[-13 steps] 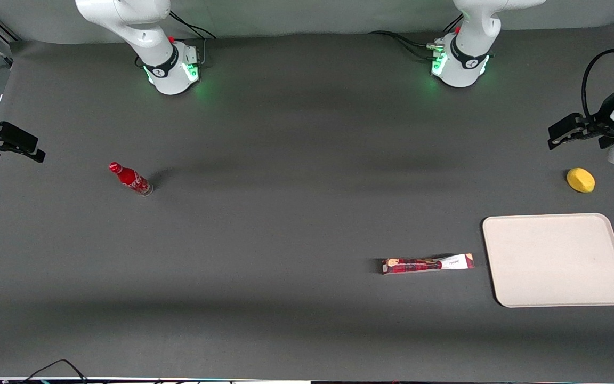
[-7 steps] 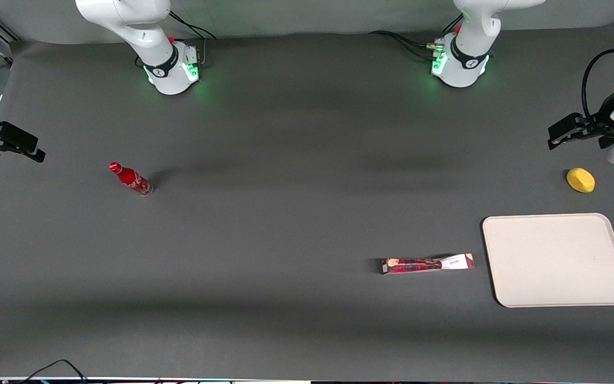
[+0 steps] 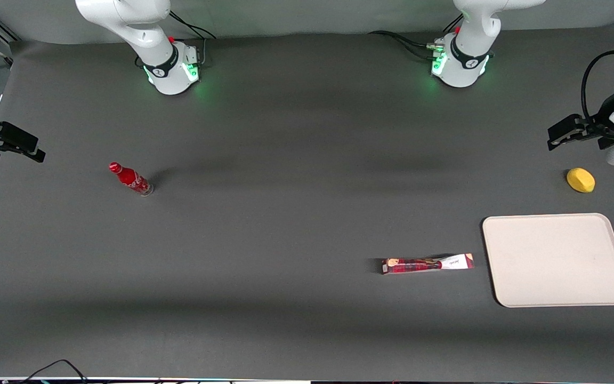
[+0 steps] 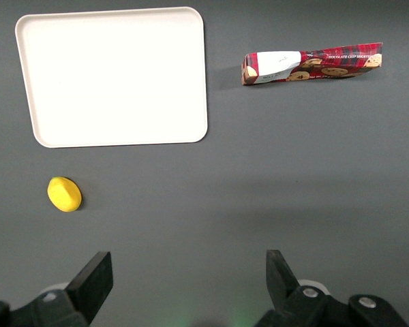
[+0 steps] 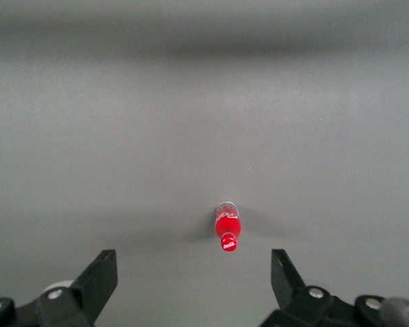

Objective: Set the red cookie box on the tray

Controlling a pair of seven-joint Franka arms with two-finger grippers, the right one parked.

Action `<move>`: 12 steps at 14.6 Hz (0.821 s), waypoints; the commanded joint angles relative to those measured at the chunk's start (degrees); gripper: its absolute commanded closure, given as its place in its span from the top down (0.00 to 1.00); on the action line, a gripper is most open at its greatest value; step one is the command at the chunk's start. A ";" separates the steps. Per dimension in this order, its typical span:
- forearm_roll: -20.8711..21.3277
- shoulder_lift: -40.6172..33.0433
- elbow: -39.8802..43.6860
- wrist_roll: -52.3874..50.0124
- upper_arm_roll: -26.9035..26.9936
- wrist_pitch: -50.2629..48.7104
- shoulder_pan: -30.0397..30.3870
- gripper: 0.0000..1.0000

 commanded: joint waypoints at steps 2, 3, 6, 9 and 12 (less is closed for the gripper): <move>-0.01 2.07 2.19 6.29 0.31 0.45 -0.86 1.00; -0.10 2.95 2.81 9.27 0.23 0.53 -0.95 1.00; -0.19 6.02 4.74 19.38 -0.04 0.80 -1.91 1.00; -0.10 9.45 6.85 27.46 -2.76 2.20 -2.00 1.00; -0.19 12.61 6.77 36.69 -4.43 5.36 -2.18 1.00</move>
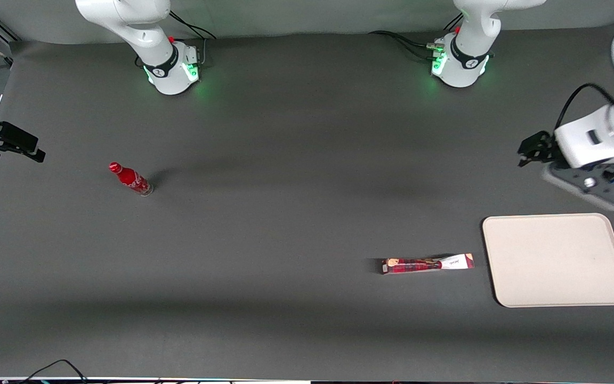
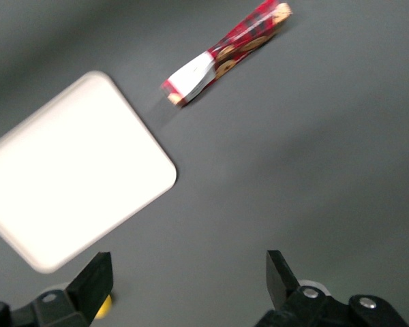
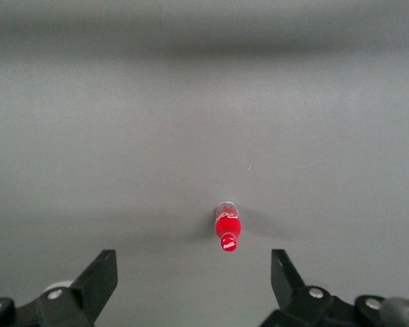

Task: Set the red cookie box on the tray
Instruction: 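Move the open left gripper over the red plaid cookie box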

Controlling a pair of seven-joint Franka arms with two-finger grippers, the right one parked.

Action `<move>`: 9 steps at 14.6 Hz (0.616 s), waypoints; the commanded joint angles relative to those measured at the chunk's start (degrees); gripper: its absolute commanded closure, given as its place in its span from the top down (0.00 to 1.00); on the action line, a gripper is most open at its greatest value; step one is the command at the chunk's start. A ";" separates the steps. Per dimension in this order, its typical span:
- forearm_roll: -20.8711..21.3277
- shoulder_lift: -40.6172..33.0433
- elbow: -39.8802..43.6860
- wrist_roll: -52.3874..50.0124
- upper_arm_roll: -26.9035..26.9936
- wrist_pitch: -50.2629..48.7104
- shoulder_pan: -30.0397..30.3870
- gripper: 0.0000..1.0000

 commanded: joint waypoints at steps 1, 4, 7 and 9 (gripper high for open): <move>0.08 4.81 2.31 11.15 -1.14 2.24 -1.13 1.00; 0.08 8.41 2.05 22.21 -1.40 7.24 -1.92 1.00; -0.79 12.37 1.96 30.84 -1.93 11.55 -2.89 1.00; -0.98 14.39 1.87 37.16 -3.24 15.76 -3.67 1.00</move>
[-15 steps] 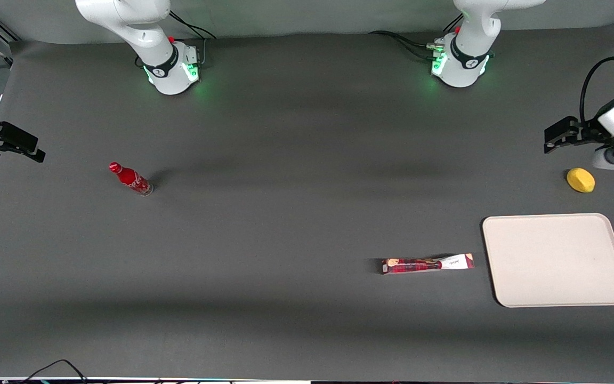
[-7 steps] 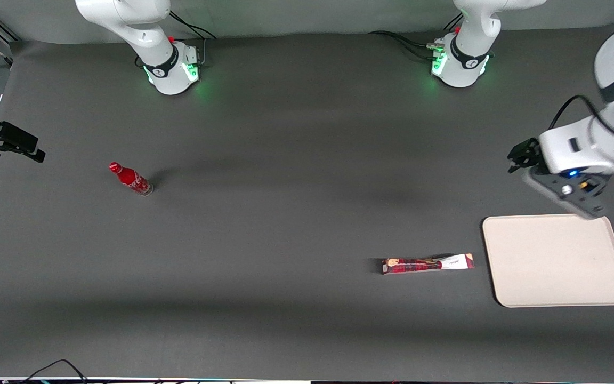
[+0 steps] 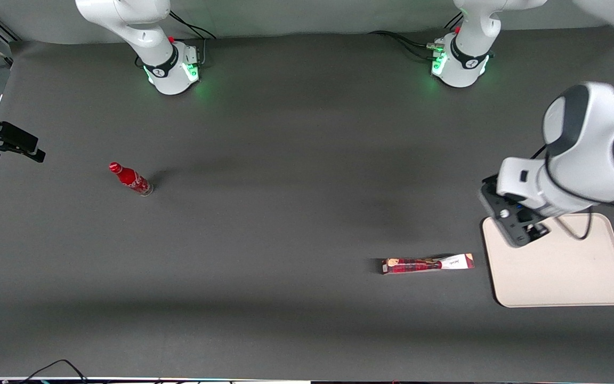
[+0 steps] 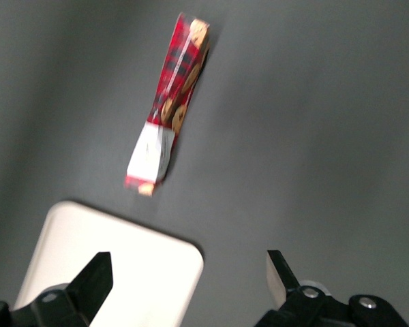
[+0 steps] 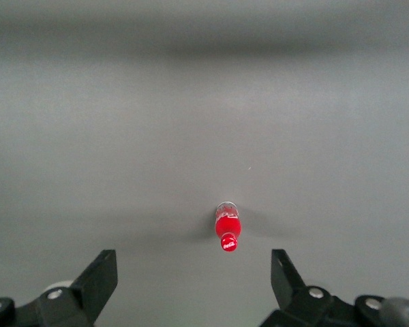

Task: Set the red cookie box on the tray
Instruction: 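Move the open left gripper over the red plaid cookie box, then lower the left gripper and close it on the cookie box's end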

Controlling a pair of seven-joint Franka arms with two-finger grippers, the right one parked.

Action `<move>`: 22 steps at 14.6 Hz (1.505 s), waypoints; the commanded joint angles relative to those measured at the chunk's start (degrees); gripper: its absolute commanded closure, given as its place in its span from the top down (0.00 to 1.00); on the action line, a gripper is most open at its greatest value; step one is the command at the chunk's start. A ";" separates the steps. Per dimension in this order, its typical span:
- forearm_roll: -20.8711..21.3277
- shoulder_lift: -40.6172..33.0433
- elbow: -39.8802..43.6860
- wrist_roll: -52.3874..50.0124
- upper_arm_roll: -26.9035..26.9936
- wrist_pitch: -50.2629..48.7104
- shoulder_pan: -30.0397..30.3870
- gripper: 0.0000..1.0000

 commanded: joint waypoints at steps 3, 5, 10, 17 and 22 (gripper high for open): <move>-0.61 7.70 1.60 10.67 -1.02 9.27 -3.36 1.00; -0.26 10.60 1.86 10.76 -0.93 12.88 -4.33 1.00; 1.59 16.40 2.30 11.02 -0.93 18.26 -4.87 1.00; 3.08 20.18 5.36 11.11 -0.93 18.35 -5.22 1.00; 3.61 22.03 5.29 11.02 -0.93 22.48 -5.57 1.00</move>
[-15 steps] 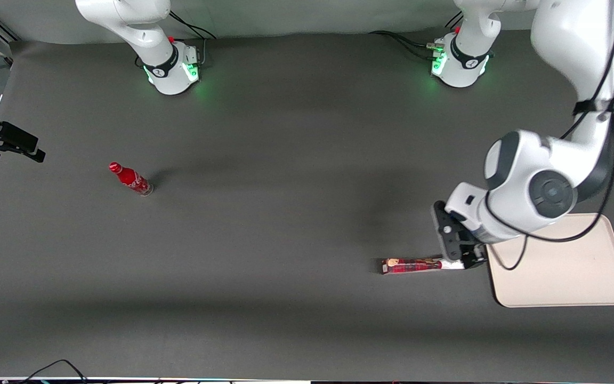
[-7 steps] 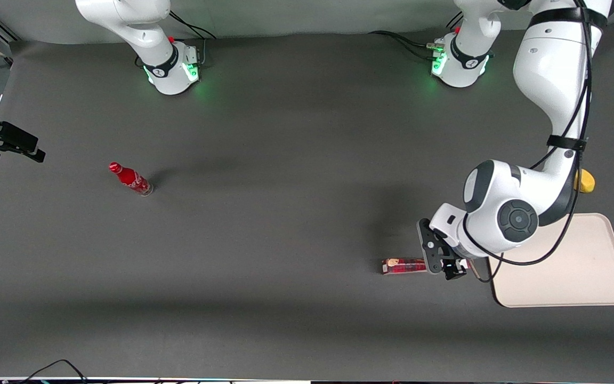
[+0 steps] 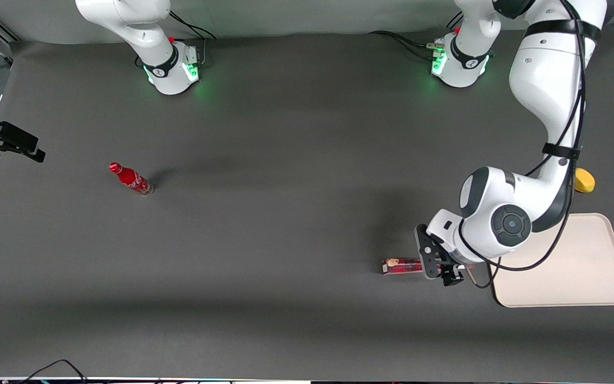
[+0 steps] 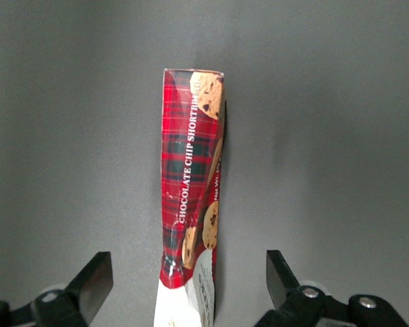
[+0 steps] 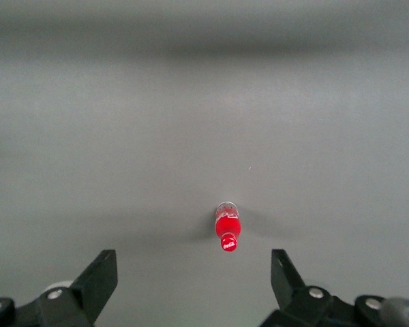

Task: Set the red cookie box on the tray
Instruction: 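Lower the left gripper and close it on the cookie box's end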

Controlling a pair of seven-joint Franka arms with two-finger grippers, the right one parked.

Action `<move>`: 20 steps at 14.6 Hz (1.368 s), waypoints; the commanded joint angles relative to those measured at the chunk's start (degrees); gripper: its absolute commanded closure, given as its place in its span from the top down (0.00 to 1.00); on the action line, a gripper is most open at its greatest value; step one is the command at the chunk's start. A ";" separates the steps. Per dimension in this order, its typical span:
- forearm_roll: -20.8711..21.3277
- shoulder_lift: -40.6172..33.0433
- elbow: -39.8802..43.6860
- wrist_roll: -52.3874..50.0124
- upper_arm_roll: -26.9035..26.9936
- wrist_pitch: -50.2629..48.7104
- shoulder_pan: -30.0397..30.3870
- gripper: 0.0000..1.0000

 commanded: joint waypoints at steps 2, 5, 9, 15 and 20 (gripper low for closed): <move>1.03 2.99 2.06 0.60 0.62 1.90 -1.19 1.00; 1.12 3.87 1.72 0.16 0.62 3.32 -1.27 1.00; 2.25 4.48 1.63 0.60 0.80 3.32 -1.27 1.00; 2.43 6.50 1.54 0.60 0.80 4.11 -1.36 1.00; 2.78 6.94 1.71 0.60 0.80 4.11 -1.54 0.72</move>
